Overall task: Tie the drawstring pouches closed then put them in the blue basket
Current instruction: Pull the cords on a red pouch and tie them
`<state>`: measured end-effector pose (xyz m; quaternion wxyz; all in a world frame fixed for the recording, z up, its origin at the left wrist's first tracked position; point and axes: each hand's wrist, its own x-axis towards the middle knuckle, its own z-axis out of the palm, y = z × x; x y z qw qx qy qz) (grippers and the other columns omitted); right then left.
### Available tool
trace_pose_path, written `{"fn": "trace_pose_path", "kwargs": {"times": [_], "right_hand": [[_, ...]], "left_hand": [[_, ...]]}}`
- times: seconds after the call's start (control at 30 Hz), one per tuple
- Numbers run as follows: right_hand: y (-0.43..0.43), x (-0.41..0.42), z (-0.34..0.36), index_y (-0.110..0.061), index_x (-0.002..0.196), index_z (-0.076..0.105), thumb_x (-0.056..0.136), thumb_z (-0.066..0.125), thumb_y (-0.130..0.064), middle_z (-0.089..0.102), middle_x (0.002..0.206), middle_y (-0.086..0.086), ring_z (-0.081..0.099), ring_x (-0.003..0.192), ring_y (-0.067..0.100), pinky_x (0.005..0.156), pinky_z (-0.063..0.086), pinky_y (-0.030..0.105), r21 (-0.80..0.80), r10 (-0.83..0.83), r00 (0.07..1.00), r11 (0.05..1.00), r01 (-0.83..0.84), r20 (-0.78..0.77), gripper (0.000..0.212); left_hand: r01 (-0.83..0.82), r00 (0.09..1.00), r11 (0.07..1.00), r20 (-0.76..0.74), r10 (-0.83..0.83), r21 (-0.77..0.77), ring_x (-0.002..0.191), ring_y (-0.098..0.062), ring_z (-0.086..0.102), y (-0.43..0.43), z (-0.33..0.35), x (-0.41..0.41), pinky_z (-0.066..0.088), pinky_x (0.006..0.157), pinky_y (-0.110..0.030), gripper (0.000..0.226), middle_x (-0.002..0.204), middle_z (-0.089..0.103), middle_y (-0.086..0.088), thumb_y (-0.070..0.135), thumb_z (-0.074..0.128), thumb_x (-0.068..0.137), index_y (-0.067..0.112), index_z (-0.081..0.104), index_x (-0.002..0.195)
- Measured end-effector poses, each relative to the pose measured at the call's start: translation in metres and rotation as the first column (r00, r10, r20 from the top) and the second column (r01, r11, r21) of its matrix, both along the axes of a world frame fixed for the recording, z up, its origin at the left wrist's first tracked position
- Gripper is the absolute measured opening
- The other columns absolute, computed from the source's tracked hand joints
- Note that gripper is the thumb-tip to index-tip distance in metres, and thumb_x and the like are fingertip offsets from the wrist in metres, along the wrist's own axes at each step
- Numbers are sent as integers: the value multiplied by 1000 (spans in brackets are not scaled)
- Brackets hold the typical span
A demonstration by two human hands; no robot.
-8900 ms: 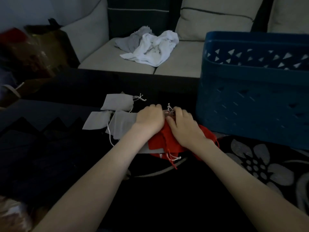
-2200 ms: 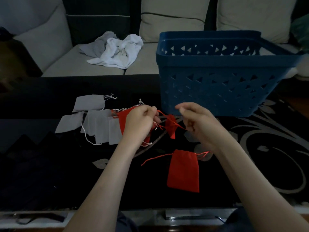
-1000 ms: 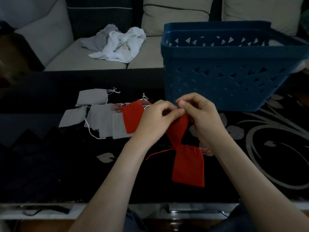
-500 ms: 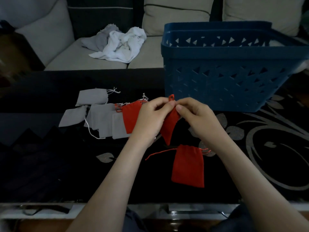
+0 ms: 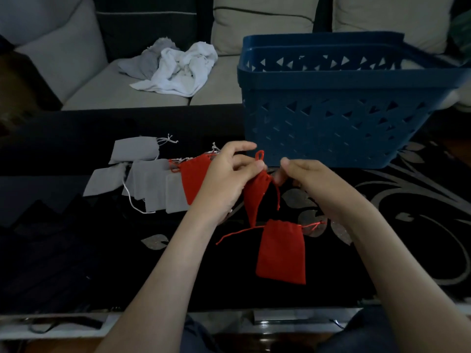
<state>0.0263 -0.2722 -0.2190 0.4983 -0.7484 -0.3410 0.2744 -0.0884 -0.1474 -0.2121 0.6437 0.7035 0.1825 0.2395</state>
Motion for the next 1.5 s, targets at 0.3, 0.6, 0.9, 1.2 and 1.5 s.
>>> {"fn": "trace_pose_path", "kwargs": {"times": [0.3, 0.6, 0.9, 1.2, 1.5], "right_hand": [[2, -7, -1, -18, 63, 59, 98, 48, -33, 54, 80, 10, 43, 78, 22, 74, 30, 37, -53, 92, 995, 994, -93, -22, 39], [9, -2, -10, -14, 56, 49, 97, 51, -30, 51, 58, 2, 45, 57, 15, 60, 34, 25, -101, -251, 966, 965, 243, -68, 44], [11, -17, -3, -12, 80, 61, 99, 41, -8, 56, 69, -4, 54, 59, -2, 54, 40, 6, 229, -83, 963, 963, 144, -255, 28], [12, -20, -5, -27, 85, 62, 90, 57, -2, 62, 77, -10, 57, 74, 4, 73, 46, 19, 280, -123, 984, 956, 84, 125, 26], [15, -23, -8, -19, 107, 50, 88, 62, -5, 64, 77, -8, 57, 75, -3, 73, 38, 7, 316, -187, 947, 944, 99, 260, 27]], "left_hand": [[-132, 986, 966, -71, 151, 221, 80, -22, 67, 2, -8, 4, 52, 78, -33, 15, 76, 71, 4, 10, 71, 82, 23, 65, 87], [-115, 959, 879, -177, 219, 463, 63, 8, 56, 2, -16, 7, 37, 61, -1, 12, 82, 71, 6, 13, 70, 84, 17, 67, 95], [-152, 960, 913, -163, 228, 380, 74, 1, 64, -3, -16, 9, 46, 64, -7, 13, 81, 72, 4, 18, 69, 86, 13, 66, 97], [-166, 970, 914, -104, 218, 371, 82, -3, 64, -5, -15, 10, 46, 73, -12, 13, 85, 71, 8, 15, 61, 91, 18, 73, 95], [-153, 984, 904, -24, 177, 399, 80, 3, 63, -10, -12, 9, 44, 71, -7, 13, 85, 69, 9, 10, 60, 91, 17, 68, 98]]}}
